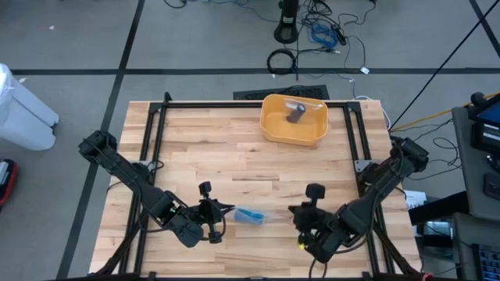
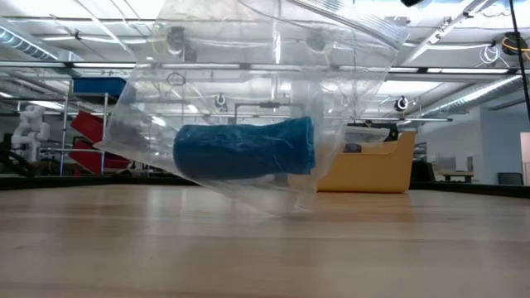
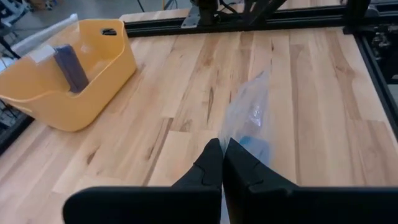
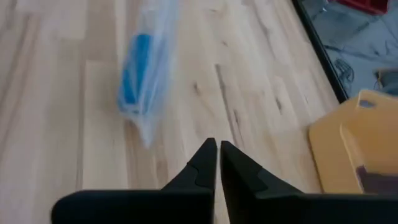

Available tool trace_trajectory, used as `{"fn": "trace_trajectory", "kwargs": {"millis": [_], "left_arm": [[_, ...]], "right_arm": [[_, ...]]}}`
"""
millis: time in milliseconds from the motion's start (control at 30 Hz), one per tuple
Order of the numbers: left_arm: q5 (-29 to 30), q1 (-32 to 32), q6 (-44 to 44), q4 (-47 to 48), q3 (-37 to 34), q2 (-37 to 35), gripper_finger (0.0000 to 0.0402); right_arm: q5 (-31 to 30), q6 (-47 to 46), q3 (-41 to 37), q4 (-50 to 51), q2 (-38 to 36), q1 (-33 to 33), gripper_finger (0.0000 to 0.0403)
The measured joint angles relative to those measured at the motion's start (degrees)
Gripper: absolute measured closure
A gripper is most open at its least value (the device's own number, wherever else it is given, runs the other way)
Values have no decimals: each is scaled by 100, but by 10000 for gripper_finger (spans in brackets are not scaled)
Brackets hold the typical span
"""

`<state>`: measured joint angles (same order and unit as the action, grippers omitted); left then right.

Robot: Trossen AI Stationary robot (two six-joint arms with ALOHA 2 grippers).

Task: Roll bandage
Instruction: Close the transparent zip bag

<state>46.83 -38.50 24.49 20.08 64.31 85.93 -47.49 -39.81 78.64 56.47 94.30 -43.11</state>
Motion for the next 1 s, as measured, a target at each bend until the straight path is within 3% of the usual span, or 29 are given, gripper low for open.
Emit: {"fn": "trace_trajectory", "kwargs": {"millis": [100, 333, 500, 667, 1000], "left_arm": [[0, -26, 74, -6, 0, 2, 401], [181, -2, 76, -84, 0, 2, 401], [184, 17, 72, -146, 0, 2, 401], [182, 13, 72, -106, 0, 4, 401], [159, 13, 75, -109, 0, 9, 401]], "right_arm": [[-82, -417, -380, -604, -17, -128, 369], [-48, 217, -2128, -4288, -13, -232, 262], [-234, 175, -3128, -5677, -13, -73, 203], [-688, 336, -3290, -5861, -11, -24, 194], [-144, 1821, -3286, -7338, -11, 55, 207]]}}
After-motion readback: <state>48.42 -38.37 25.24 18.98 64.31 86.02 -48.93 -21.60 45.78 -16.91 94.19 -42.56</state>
